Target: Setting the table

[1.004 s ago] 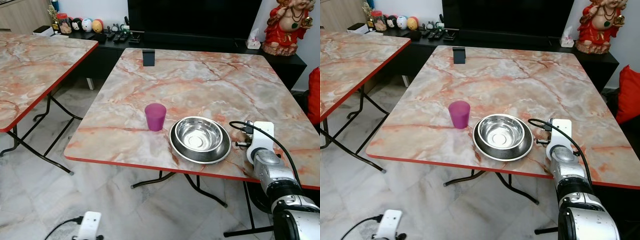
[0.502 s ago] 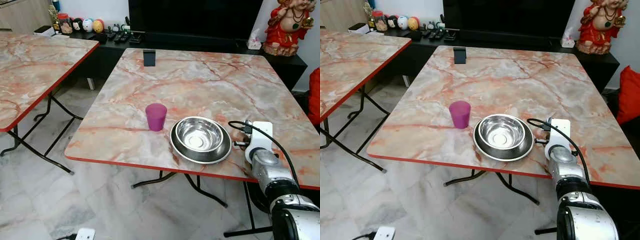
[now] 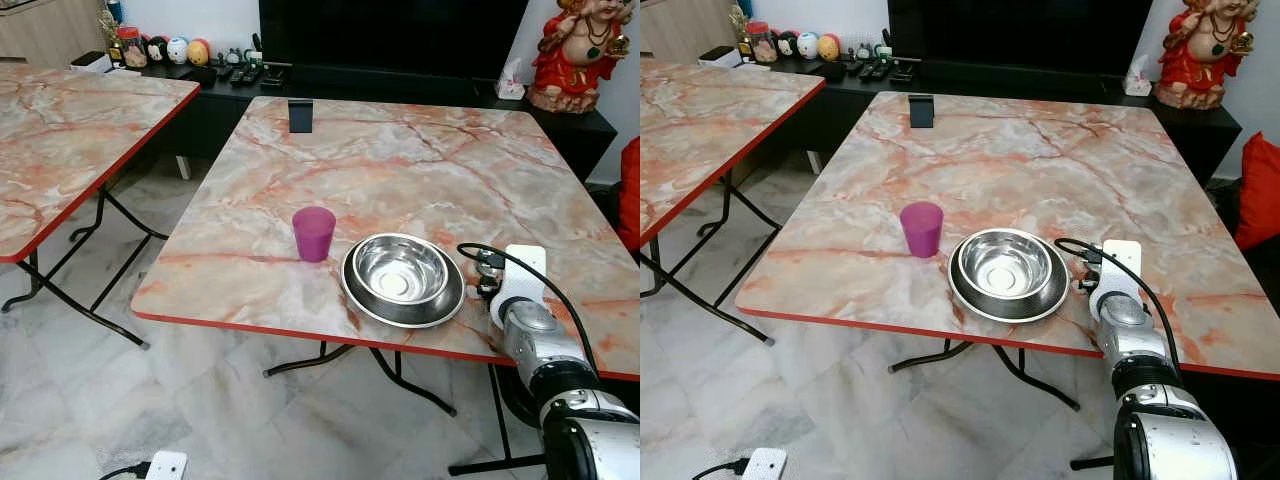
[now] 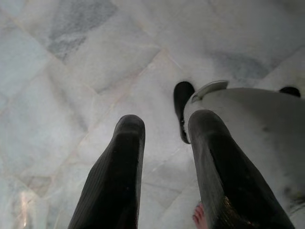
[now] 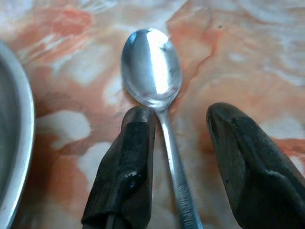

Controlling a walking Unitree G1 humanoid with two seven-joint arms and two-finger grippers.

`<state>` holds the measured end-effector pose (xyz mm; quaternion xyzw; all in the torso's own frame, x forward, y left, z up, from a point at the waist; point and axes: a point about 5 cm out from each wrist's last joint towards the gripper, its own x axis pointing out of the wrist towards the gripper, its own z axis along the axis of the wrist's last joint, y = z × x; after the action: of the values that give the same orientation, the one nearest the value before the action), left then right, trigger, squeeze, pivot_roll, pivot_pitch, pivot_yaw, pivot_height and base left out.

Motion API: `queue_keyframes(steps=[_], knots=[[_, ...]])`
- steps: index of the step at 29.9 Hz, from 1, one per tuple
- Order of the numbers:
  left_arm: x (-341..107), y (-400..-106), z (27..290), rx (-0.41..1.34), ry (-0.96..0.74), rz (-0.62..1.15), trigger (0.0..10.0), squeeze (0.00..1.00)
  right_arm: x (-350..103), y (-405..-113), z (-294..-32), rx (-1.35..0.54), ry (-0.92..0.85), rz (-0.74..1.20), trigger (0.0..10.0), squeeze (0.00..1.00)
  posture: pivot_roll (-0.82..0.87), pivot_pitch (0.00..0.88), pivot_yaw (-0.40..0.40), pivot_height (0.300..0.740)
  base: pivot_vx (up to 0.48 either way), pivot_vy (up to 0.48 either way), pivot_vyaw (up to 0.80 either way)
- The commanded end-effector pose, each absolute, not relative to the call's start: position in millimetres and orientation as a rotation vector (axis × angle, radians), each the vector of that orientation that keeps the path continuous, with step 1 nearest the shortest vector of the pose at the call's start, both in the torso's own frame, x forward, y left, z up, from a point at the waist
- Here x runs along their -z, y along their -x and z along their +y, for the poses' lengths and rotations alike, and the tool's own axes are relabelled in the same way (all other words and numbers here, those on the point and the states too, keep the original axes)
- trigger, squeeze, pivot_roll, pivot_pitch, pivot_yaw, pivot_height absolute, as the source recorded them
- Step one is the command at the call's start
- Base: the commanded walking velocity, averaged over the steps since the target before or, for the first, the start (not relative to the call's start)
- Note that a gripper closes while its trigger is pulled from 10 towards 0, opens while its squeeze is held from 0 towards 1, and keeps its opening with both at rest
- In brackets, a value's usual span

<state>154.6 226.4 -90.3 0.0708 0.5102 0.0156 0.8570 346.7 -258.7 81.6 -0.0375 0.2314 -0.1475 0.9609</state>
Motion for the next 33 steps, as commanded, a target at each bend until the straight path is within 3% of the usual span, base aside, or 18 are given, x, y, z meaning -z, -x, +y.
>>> queue_keyframes(steps=[1, 12, 19, 23, 33], knots=[[91, -154, 225, -0.034, -0.15, 1.078, 10.0, 0.0, -89, -351, -260, 0.315, 0.058, 0.431, 10.0, 0.0, 0.1, 0.0, -0.039, 0.707, 0.0, 0.0, 0.0], [90, -157, 223, -0.03, -0.149, 1.075, 10.0, 0.0, -130, -361, -259, 0.33, 0.038, 0.105, 10.0, 0.0, 0.09, 0.0, -0.039, 0.707, 0.0, 0.0, 0.0], [89, -153, 231, -0.045, -0.155, 1.06, 10.0, 0.0, -159, -336, -255, 0.37, 0.141, -0.233, 10.0, 0.0, 0.09, 0.0, -0.039, 0.707, 0.0, 0.0, 0.0], [88, -152, 236, -0.068, -0.162, 1.036, 10.0, 0.0, -157, -312, -258, 0.405, 0.157, -0.285, 10.0, 0.0, 0.09, 0.0, -0.037, 0.707, 0.0, 0.0, 0.0], [88, -150, 240, -0.041, -0.176, 1.038, 10.0, 0.0, -156, -285, -249, 0.455, 0.15, -0.291, 10.0, 0.0, 0.05, 0.0, -0.014, 0.707, 0.0, 0.0, 0.0]])
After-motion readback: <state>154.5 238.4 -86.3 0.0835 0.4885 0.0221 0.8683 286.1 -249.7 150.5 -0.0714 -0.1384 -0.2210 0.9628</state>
